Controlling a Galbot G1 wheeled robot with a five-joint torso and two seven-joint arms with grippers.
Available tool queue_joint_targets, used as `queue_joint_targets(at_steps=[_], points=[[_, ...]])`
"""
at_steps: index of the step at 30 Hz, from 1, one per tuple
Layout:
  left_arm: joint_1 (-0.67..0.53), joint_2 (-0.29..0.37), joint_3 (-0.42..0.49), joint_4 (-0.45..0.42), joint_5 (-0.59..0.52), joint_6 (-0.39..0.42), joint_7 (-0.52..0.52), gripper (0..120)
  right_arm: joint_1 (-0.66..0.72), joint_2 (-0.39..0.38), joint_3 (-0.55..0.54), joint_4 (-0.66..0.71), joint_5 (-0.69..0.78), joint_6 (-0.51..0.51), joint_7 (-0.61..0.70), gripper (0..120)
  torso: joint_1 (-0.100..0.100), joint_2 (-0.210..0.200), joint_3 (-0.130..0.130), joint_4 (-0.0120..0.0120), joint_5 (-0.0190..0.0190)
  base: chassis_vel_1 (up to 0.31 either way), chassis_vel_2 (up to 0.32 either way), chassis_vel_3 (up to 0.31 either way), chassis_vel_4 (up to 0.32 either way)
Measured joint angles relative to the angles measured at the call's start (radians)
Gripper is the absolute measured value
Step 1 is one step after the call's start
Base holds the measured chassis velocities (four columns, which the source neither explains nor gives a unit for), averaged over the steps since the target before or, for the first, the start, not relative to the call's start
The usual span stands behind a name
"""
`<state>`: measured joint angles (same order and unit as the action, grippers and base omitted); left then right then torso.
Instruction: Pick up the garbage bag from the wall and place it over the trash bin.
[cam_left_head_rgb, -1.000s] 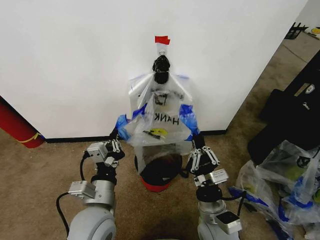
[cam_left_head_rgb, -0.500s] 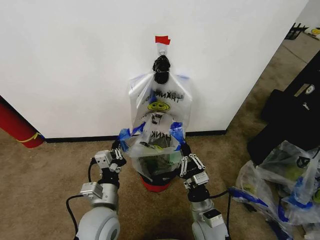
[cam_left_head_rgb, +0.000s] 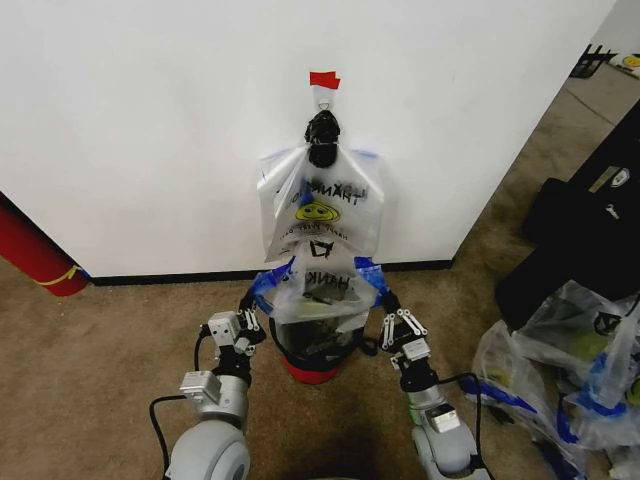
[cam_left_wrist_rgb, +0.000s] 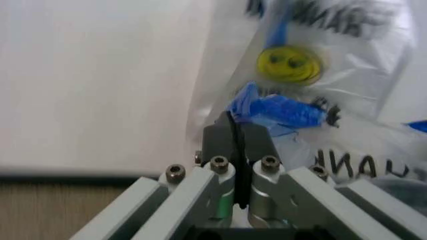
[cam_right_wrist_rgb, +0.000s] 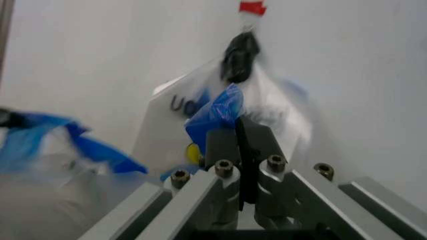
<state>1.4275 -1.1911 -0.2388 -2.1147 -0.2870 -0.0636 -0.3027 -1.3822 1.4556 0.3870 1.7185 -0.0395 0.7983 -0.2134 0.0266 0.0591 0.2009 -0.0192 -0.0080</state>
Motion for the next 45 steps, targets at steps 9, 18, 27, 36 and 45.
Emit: queue_joint_targets(at_steps=[9, 18, 27, 36, 45], points=[[-0.084, 0.124, -0.028, 0.060, 0.066, -0.067, 0.239, 0, 0.001, -0.062, -0.023, 0.030, 0.054, -0.083, -0.097, 0, 0.000, 0.000, 0.000, -0.0002, 0.0000, 0.000, 0.000, 0.000, 0.000], [-0.026, 0.164, -0.007, 0.066, 0.118, -0.075, 0.275, 0, -0.005, -0.139, 0.012, 0.011, 0.129, -0.085, -0.246, 0, 0.000, 0.000, 0.000, 0.0000, 0.0000, 0.000, 0.000, 0.000, 0.000], [0.072, 0.177, -0.008, 0.067, 0.228, -0.062, 0.176, 0, -0.043, -0.238, 0.012, -0.078, 0.313, -0.082, -0.312, 0, 0.000, 0.000, 0.000, 0.0000, 0.0002, 0.000, 0.000, 0.000, 0.000], [0.163, 0.203, -0.015, 0.058, 0.306, -0.053, 0.098, 0, -0.115, -0.288, -0.026, -0.102, 0.349, -0.046, -0.303, 0, 0.000, 0.000, 0.000, -0.0001, 0.0001, 0.000, 0.000, 0.000, 0.000], [0.192, 0.206, -0.016, 0.116, 0.404, -0.078, 0.093, 0, -0.110, -0.265, -0.025, -0.206, 0.347, 0.021, -0.261, 0, 0.000, 0.000, 0.000, 0.0000, -0.0001, 0.000, 0.000, 0.000, 0.000]])
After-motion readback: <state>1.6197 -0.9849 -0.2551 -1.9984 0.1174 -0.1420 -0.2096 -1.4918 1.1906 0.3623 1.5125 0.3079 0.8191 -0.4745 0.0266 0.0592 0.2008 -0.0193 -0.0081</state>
